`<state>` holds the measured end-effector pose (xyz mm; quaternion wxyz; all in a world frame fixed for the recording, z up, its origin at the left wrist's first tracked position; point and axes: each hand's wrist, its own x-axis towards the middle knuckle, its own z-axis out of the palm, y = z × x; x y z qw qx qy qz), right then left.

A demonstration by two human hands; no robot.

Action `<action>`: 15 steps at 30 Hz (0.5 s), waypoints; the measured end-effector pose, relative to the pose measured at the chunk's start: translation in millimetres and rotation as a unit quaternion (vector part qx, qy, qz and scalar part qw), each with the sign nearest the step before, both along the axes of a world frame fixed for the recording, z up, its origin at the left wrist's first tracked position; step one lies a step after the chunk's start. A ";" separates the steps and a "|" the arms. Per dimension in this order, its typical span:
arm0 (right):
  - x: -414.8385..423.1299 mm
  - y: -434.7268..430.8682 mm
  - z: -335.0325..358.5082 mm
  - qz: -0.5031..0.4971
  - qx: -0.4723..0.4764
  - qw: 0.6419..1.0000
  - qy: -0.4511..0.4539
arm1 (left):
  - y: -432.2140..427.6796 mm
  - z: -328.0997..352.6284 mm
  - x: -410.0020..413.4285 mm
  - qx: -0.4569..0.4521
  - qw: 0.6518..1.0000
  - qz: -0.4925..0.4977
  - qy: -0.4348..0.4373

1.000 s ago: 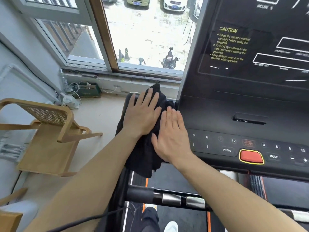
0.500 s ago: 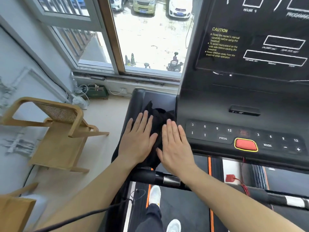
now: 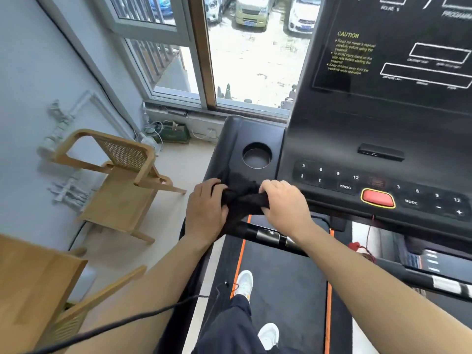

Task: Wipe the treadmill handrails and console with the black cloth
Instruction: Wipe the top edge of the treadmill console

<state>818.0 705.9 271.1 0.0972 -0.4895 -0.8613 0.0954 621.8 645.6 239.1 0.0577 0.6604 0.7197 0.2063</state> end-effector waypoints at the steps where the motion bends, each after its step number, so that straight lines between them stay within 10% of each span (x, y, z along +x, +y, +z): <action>1: 0.8 -3.2 5.0 -0.018 -0.048 0.998 0.047 | -2.2 6.6 1.0 0.005 1.000 0.021 -0.022; 11: 18.0 14.3 71.3 -0.132 -0.351 0.912 0.164 | 16.5 93.5 15.9 -0.258 0.954 0.128 -0.081; 15: 28.2 31.8 91.3 -0.174 -0.322 0.919 0.146 | 36.0 119.5 21.9 -0.324 0.922 0.057 -0.202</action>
